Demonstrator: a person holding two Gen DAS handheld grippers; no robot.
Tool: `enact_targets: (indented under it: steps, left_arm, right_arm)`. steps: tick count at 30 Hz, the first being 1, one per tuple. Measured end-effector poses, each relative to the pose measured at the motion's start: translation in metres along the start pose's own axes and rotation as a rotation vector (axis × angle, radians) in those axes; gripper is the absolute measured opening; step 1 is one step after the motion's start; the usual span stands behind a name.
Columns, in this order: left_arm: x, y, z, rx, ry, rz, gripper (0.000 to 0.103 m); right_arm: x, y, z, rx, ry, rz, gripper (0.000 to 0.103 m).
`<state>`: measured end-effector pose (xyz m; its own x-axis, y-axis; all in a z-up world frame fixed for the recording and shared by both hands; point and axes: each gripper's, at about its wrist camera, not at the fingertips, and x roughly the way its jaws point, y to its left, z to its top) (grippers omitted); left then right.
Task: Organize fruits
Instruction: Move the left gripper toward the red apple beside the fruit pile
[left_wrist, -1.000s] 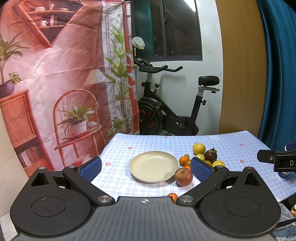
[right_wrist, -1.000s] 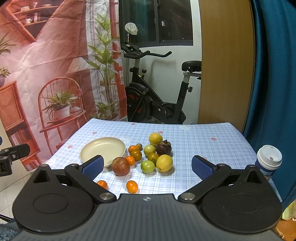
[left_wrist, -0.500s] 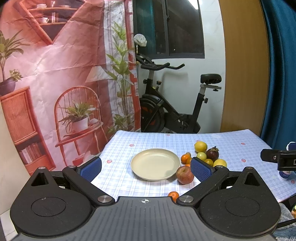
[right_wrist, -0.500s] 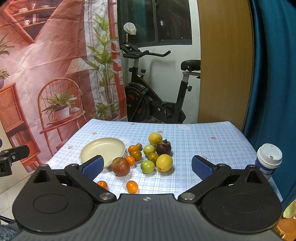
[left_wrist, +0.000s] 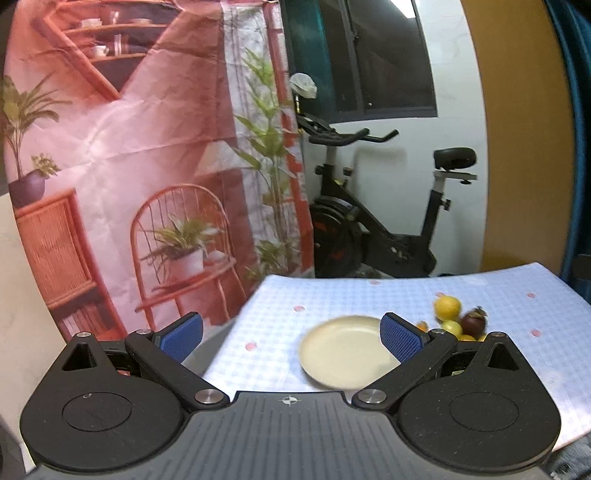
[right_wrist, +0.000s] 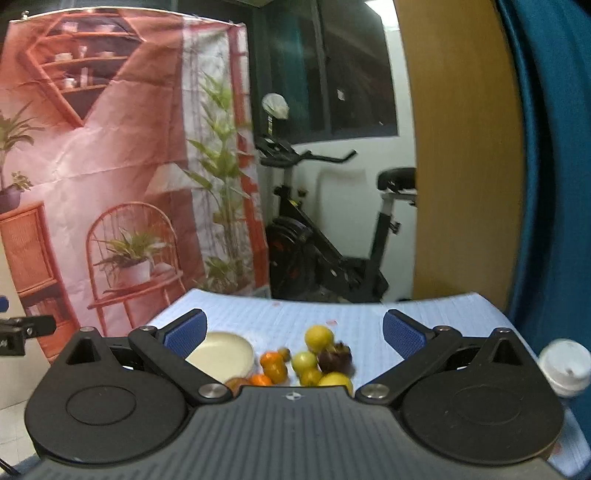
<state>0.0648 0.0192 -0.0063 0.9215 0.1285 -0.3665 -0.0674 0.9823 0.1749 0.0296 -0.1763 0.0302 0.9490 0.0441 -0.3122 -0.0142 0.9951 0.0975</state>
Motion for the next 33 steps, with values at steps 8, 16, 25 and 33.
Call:
enact_targets:
  steps: [8, 16, 25, 33]
  left_arm:
    - [0.037, -0.001, 0.011, -0.028, -0.026, -0.021, 0.103]
    - [0.076, 0.004, 0.008, -0.081, 0.006, -0.132, 0.102]
    - [0.118, 0.011, -0.002, -0.106, 0.122, -0.231, 0.096]
    - [0.153, 0.005, -0.011, -0.092, 0.202, -0.233, 0.096]
  right_arm:
    - [0.045, -0.017, -0.006, 0.071, -0.108, 0.095, 0.103]
    - [0.092, -0.018, -0.009, 0.045, -0.076, 0.132, 0.103]
    - [0.131, -0.007, -0.037, 0.007, 0.066, 0.113, 0.103]
    - [0.148, 0.001, -0.063, -0.053, 0.177, 0.094, 0.103]
